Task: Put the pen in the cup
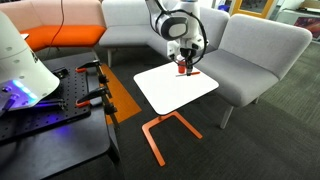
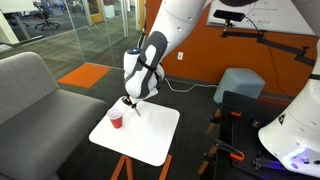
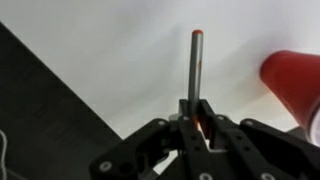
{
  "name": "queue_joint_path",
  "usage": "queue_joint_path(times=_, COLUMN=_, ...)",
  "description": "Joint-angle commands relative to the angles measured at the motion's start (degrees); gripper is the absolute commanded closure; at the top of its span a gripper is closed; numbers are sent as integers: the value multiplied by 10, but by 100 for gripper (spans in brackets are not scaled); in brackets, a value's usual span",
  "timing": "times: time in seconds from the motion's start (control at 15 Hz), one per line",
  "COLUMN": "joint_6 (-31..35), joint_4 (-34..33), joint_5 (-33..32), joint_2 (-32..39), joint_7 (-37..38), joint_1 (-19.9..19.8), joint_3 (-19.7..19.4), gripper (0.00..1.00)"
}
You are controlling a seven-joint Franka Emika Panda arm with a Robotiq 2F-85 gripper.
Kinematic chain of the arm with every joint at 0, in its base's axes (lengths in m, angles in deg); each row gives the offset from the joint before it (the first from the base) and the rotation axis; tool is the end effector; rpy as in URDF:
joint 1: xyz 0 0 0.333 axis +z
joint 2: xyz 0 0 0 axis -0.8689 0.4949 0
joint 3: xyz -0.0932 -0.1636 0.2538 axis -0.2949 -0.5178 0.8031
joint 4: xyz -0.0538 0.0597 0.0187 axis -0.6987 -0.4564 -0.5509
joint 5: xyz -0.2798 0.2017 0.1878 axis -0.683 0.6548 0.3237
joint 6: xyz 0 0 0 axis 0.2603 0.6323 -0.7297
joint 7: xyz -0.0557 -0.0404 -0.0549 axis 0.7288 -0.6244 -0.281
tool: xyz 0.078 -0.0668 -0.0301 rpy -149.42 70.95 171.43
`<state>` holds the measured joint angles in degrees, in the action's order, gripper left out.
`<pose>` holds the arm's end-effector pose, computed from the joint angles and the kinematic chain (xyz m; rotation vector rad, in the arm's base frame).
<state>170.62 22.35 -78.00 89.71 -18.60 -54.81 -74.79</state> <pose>0.6237 -0.0251 0.0407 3.0185 -0.7254 0.2501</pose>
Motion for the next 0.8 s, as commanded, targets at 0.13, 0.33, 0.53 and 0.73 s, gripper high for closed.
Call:
queue_joint_path(times=0.13, joint_6=55, joint_4=126, joint_5=-48, joint_2=-138, joint_7=-149, joint_1=-33, joint_3=33, gripper=96)
queue_joint_path(times=0.33, joint_6=59, joint_4=154, joint_5=-62, joint_2=-182, joint_7=-236, joint_1=-86, joint_3=96, gripper=96)
queue_joint_path(times=0.53, joint_6=52, joint_4=143, joint_5=-50, joint_2=-179, joint_7=-330, joint_1=-159, joint_3=197, gripper=96)
queue_joint_path(times=0.73, joint_6=48, joint_4=129, joint_5=-60, joint_2=-160, joint_7=-420, joint_1=-213, joint_3=271, gripper=96)
